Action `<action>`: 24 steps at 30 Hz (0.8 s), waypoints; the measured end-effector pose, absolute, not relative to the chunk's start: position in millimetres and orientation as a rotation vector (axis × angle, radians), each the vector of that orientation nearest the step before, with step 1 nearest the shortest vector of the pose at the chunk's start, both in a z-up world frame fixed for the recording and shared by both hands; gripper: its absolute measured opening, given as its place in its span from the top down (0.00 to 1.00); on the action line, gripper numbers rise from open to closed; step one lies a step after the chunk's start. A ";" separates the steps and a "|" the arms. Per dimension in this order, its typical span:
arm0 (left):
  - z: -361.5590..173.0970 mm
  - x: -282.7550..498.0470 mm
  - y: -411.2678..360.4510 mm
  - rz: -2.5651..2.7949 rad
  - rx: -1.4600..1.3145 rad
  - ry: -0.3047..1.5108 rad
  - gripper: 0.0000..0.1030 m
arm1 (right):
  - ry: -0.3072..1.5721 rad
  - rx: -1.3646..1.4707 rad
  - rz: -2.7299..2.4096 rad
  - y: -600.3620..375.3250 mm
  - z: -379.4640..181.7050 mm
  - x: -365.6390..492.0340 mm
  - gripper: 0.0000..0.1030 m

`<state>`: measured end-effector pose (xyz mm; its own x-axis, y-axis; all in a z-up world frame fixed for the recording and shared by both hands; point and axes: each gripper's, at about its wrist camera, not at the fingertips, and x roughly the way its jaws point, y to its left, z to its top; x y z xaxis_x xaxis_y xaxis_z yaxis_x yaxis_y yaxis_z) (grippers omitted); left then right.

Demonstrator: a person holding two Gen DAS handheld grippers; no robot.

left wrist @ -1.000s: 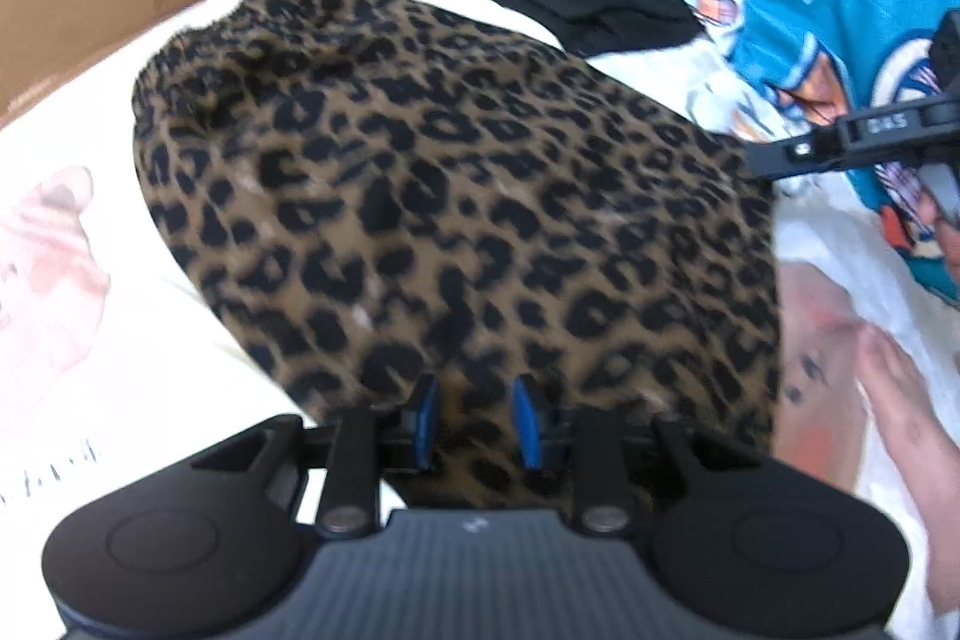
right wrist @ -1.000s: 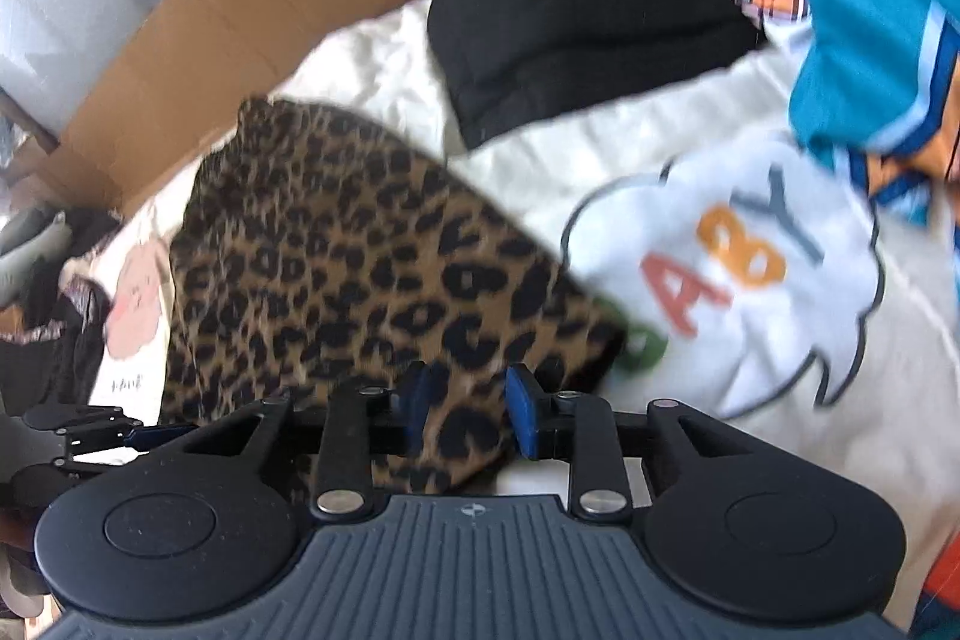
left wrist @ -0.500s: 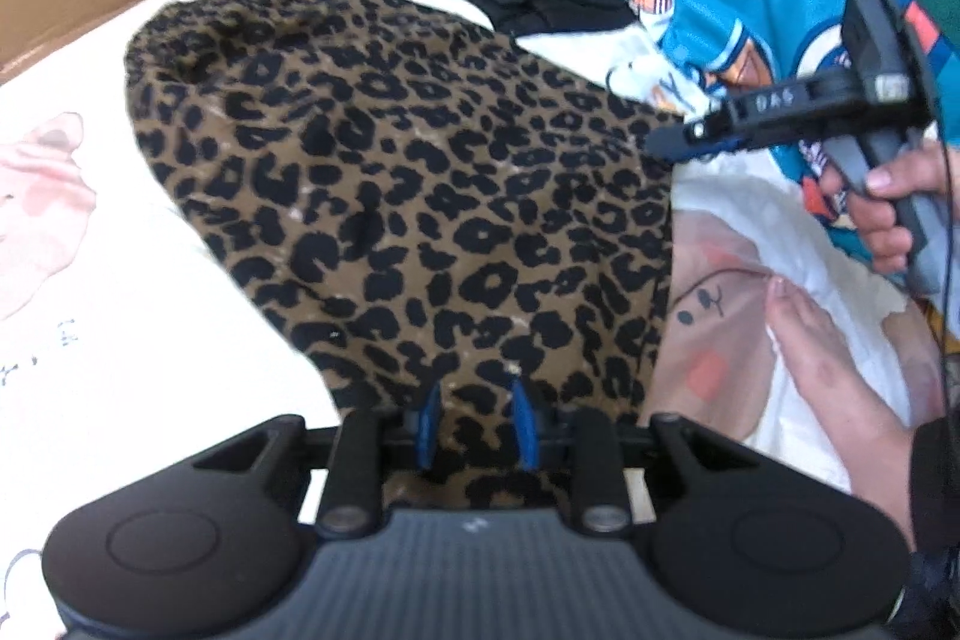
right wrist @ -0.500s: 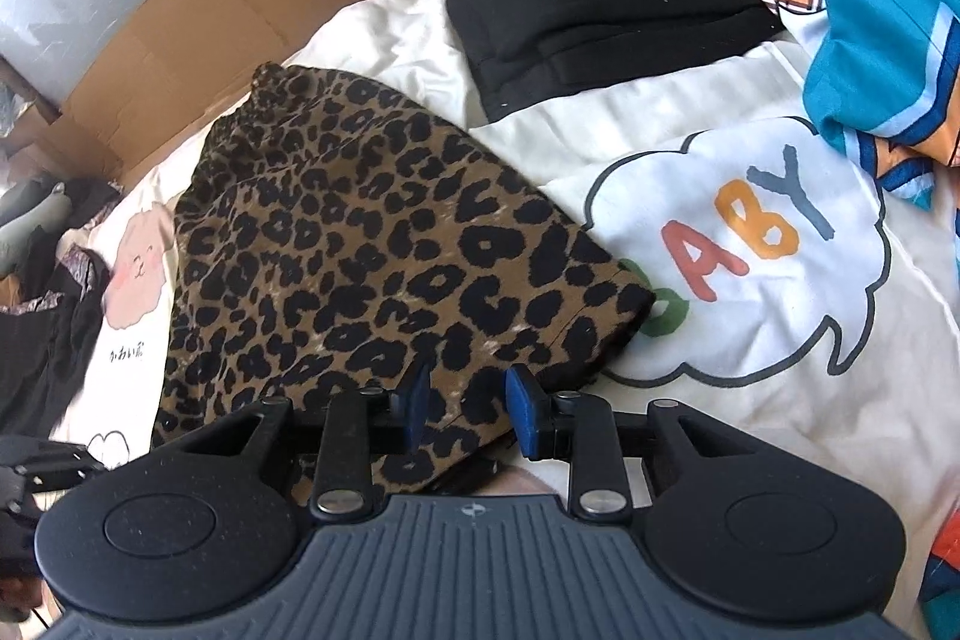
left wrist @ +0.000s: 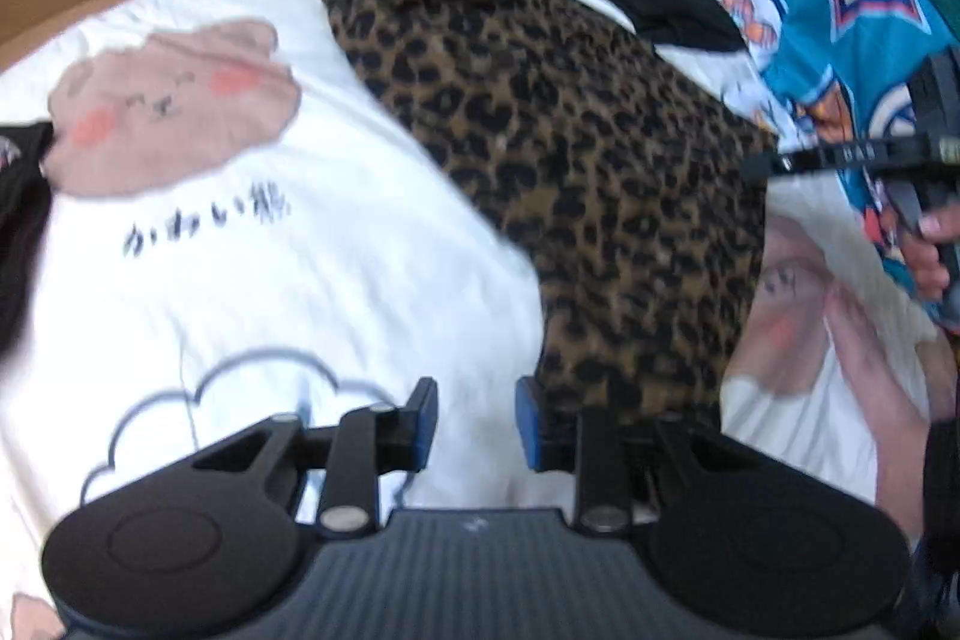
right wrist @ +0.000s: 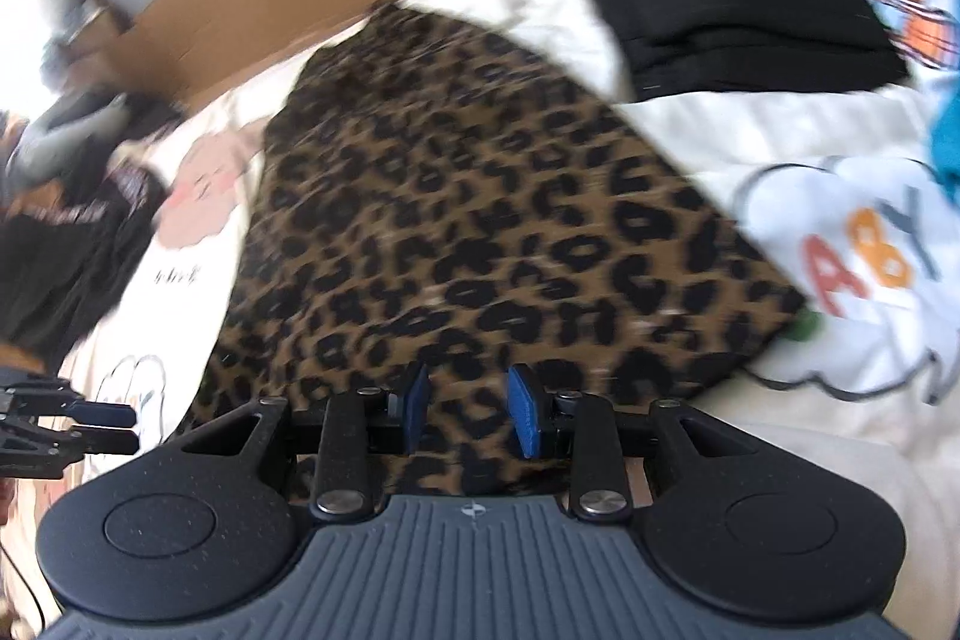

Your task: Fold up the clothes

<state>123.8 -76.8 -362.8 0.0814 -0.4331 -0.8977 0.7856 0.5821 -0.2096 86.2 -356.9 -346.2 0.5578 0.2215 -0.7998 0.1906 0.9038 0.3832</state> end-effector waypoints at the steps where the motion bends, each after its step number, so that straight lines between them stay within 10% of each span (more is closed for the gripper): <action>1: -366.5 121.0 -75.4 -0.954 0.389 1.174 0.67 | 0.994 0.456 0.030 -352.6 -346.9 88.4 0.63; 24: -397.3 102.9 -72.1 -1.115 0.424 1.035 0.53 | 1.079 0.384 0.149 -311.1 -353.1 101.4 0.62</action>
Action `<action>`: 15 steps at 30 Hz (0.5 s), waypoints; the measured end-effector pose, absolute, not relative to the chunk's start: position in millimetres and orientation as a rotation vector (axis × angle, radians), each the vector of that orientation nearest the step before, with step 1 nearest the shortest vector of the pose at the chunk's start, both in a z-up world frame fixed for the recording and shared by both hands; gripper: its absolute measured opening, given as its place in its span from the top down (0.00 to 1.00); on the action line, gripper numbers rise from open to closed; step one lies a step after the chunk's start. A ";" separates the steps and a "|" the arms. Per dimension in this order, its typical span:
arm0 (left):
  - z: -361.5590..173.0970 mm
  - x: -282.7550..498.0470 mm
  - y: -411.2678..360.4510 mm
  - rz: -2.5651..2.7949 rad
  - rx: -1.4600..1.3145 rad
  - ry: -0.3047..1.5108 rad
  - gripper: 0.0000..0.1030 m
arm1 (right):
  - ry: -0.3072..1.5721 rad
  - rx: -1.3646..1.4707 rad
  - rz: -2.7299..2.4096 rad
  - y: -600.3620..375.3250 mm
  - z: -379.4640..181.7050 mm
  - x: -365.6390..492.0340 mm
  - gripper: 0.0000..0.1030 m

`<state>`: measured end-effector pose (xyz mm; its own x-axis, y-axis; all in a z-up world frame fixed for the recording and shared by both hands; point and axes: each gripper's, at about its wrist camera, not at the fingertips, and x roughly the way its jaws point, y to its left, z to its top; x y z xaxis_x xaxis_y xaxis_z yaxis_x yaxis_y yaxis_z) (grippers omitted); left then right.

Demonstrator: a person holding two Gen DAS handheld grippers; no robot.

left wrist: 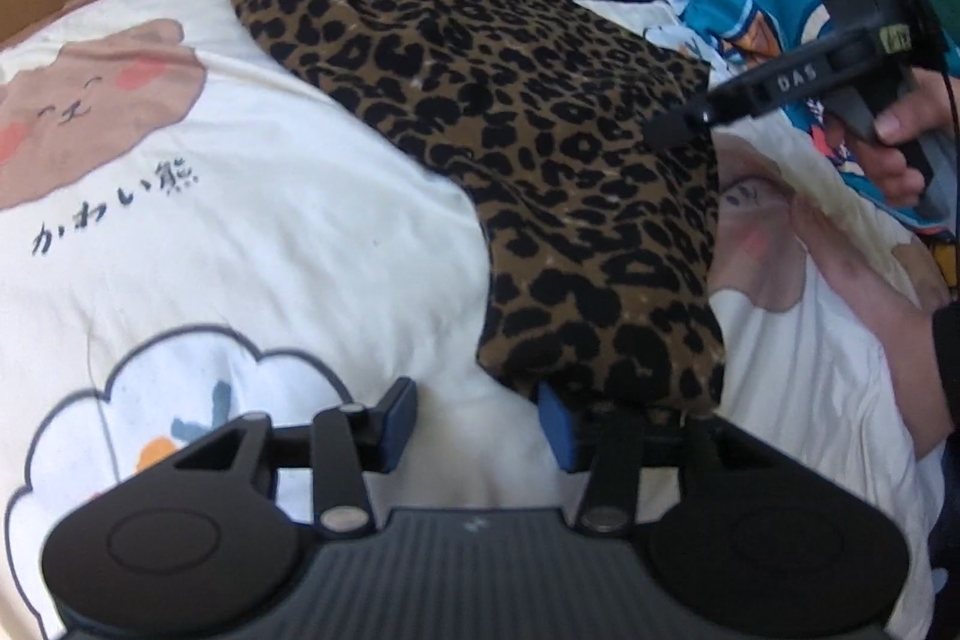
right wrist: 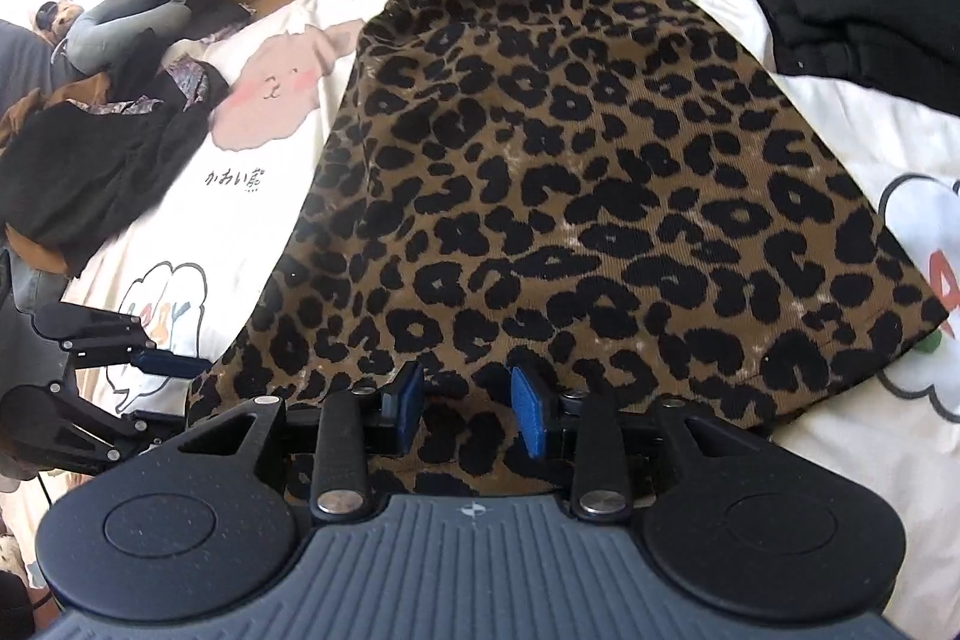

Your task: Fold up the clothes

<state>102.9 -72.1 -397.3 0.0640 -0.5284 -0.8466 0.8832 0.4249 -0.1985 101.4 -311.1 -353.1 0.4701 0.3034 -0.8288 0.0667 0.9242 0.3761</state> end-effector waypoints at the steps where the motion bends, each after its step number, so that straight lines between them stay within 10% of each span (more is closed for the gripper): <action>1: -395.9 102.0 -75.4 -1.113 0.438 1.008 0.53 | 1.078 0.390 0.149 -311.2 -353.2 101.7 0.62; 15: -398.8 105.1 -72.8 -1.127 0.304 1.037 0.58 | 1.090 0.393 0.158 -308.4 -357.9 98.9 0.62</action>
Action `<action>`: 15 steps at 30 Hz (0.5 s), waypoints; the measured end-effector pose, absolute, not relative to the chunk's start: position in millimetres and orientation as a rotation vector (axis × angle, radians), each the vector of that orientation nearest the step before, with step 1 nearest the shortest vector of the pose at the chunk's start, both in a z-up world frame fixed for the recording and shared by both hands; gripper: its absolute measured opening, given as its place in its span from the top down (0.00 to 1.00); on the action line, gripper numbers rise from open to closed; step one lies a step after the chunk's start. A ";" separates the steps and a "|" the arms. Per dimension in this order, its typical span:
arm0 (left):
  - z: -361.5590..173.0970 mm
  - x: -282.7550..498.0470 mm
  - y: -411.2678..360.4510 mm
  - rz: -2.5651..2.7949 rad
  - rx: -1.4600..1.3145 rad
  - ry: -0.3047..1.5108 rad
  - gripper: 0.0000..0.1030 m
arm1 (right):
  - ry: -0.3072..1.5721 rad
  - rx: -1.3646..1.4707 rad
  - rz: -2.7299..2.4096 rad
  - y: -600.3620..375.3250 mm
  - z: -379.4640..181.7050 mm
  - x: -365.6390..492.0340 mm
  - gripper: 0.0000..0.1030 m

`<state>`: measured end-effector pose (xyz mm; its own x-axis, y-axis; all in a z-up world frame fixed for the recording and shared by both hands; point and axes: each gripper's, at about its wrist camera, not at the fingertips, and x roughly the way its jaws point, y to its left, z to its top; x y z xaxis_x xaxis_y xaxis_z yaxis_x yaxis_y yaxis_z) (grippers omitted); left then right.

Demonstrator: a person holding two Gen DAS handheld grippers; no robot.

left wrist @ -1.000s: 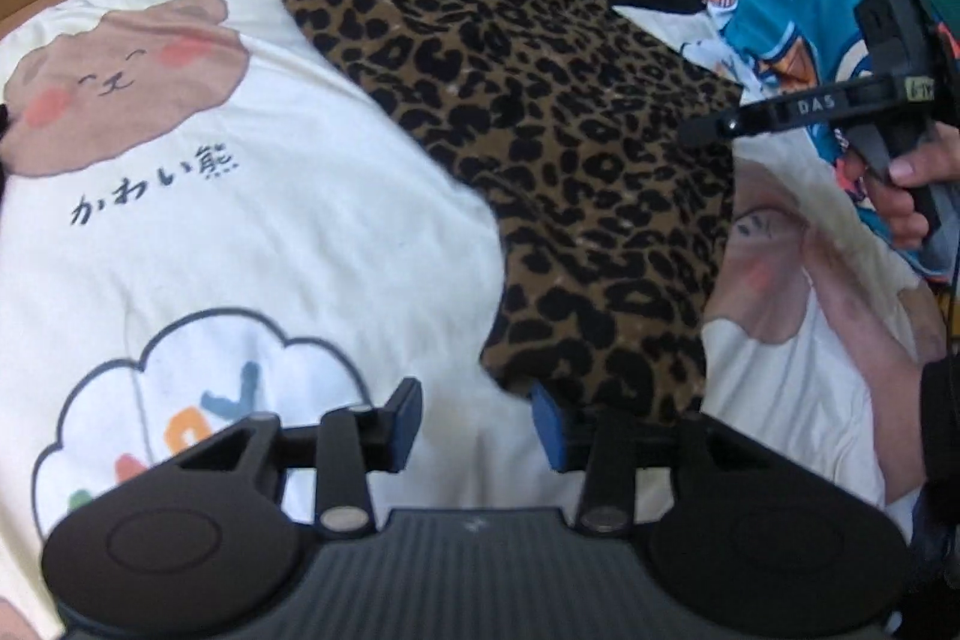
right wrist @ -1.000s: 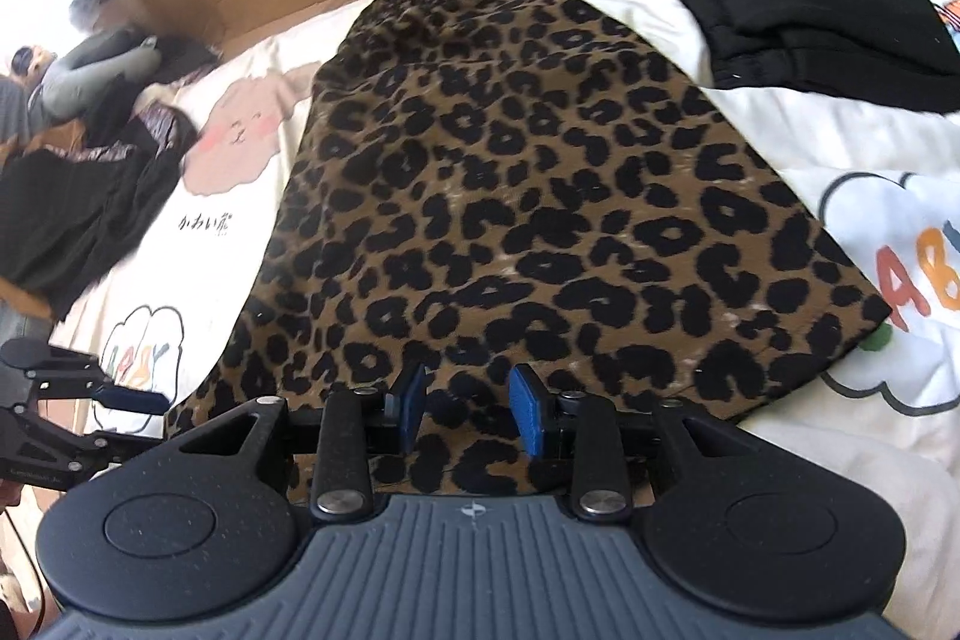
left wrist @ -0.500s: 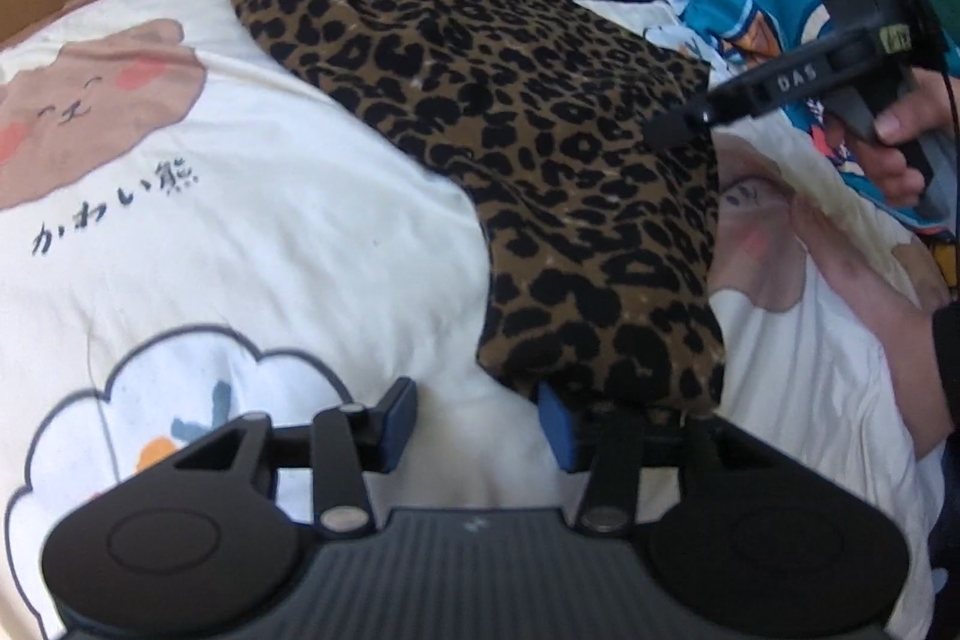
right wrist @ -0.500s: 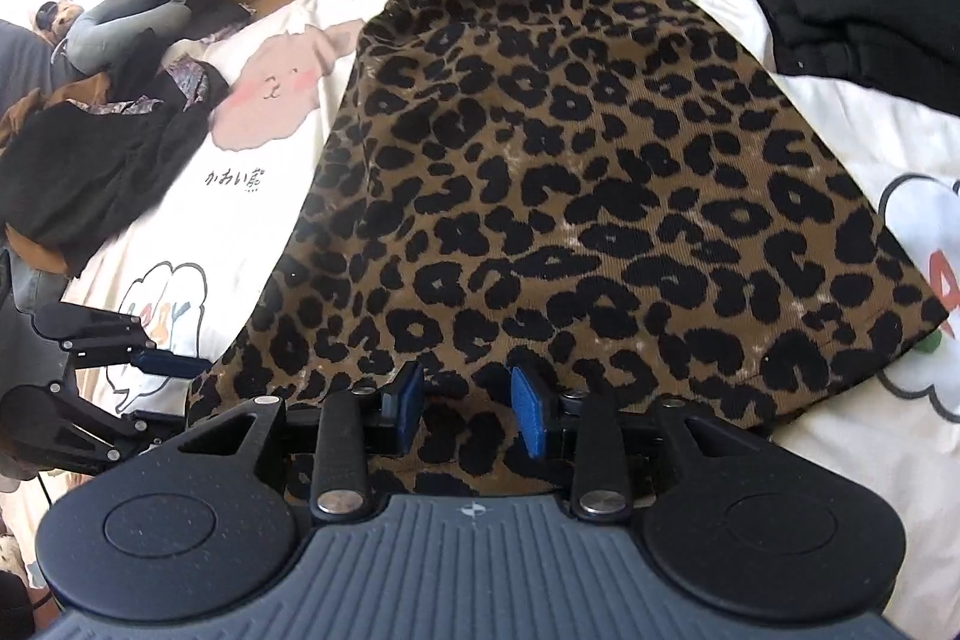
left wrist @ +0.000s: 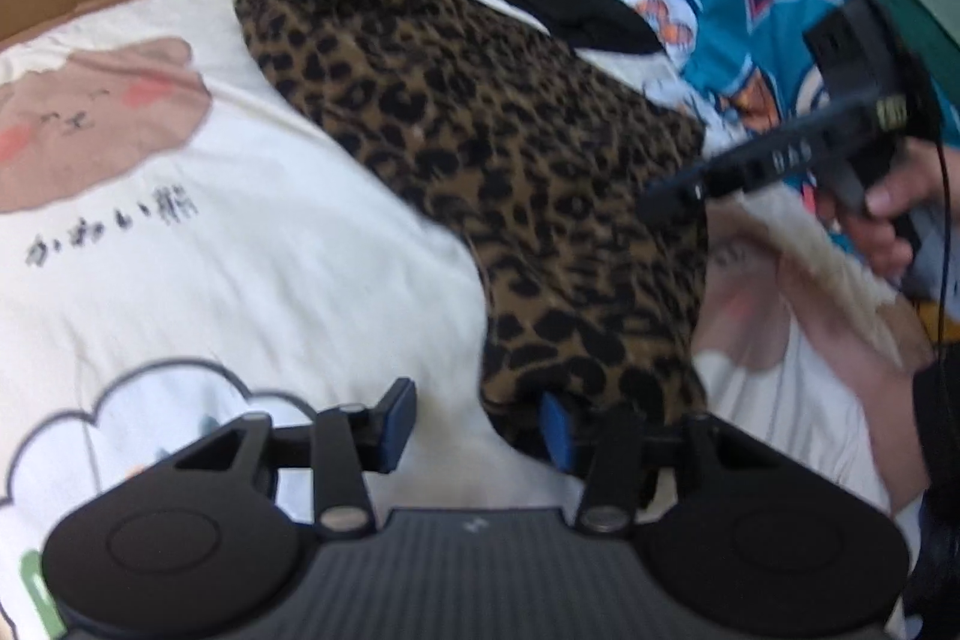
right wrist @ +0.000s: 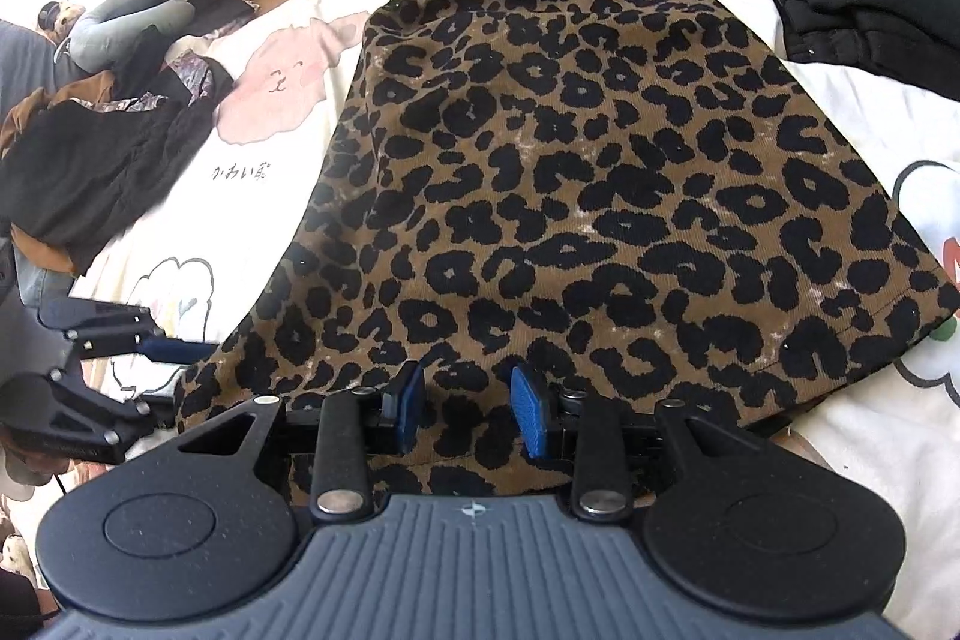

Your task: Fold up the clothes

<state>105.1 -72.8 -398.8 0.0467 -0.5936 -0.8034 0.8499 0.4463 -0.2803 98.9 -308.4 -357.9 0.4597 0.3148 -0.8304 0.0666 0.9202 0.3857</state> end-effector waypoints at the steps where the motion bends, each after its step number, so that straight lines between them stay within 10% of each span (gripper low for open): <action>1: -400.9 104.1 -72.8 -1.129 0.311 1.036 0.59 | 1.091 0.395 0.156 -308.9 -358.6 98.7 0.62; 6: -402.4 111.1 -75.9 -1.142 0.267 1.070 0.93 | 1.094 0.387 0.157 -308.2 -359.6 98.0 0.62; 15: -395.7 119.3 -55.7 -1.071 0.134 1.138 0.95 | 1.030 0.396 0.247 -300.1 -347.4 94.6 0.62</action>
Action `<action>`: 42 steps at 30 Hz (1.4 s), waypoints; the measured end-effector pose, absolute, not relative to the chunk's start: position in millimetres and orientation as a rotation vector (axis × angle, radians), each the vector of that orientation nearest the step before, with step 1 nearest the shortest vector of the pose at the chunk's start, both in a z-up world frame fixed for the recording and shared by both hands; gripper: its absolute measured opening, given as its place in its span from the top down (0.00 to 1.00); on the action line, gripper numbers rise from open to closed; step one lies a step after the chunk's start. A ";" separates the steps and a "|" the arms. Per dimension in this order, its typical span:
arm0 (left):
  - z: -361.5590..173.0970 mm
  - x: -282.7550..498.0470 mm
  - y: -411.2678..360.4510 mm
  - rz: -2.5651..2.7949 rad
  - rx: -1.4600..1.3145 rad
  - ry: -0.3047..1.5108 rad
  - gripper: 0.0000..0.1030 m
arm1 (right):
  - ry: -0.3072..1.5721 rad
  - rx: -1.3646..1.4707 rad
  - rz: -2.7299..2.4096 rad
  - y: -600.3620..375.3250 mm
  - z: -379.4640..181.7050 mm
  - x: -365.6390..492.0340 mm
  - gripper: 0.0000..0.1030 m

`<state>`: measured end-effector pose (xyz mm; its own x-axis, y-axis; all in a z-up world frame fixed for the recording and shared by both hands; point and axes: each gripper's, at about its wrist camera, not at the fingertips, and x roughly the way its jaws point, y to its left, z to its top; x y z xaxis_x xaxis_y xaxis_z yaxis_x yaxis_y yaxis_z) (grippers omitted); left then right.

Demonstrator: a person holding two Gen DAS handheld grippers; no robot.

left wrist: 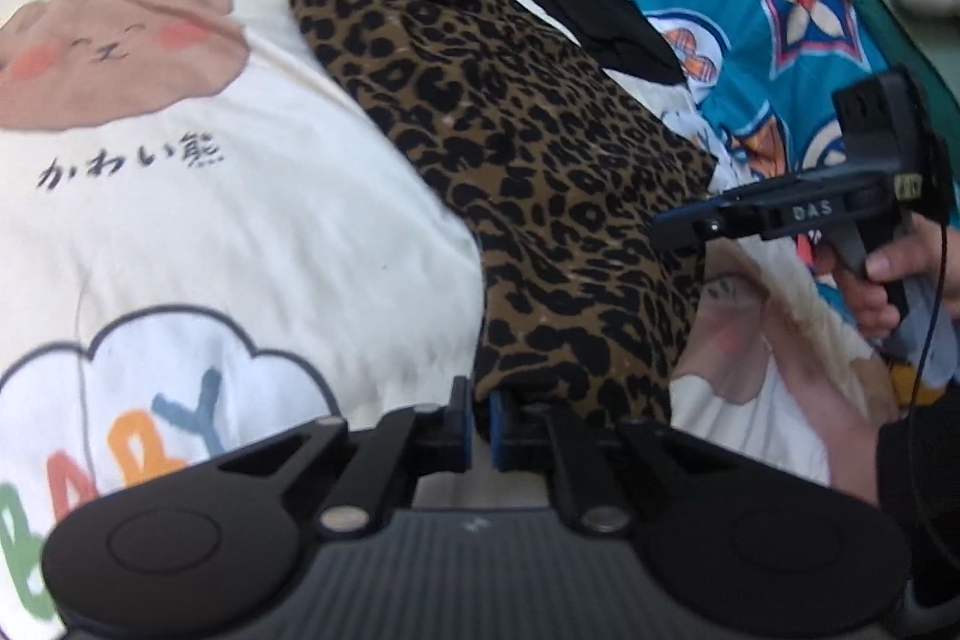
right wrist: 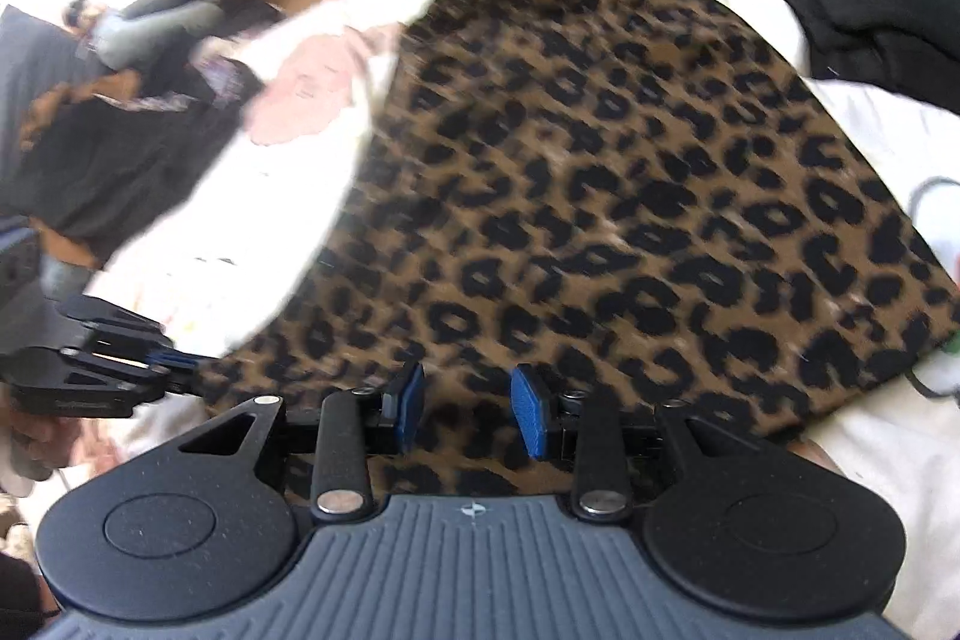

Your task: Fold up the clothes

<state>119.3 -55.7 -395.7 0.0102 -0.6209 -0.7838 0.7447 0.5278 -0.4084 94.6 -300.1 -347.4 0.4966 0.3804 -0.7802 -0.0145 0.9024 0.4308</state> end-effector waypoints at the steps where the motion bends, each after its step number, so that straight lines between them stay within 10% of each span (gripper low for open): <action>1: -394.5 118.8 -55.0 -1.066 0.140 1.138 0.96 | 1.031 0.391 0.261 -297.1 -348.0 95.3 0.62; 11: -374.8 131.8 -40.2 -1.050 0.029 1.239 0.91 | 1.163 0.310 0.315 -274.5 -367.3 90.9 0.62; 17: -375.8 127.7 -46.9 -1.072 -0.093 1.319 0.50 | 1.119 0.384 0.300 -293.1 -356.5 84.0 0.62; 42: -417.9 126.1 -62.7 -0.987 -0.302 1.480 0.51 | 0.962 0.475 -0.105 -415.3 -347.6 61.2 0.62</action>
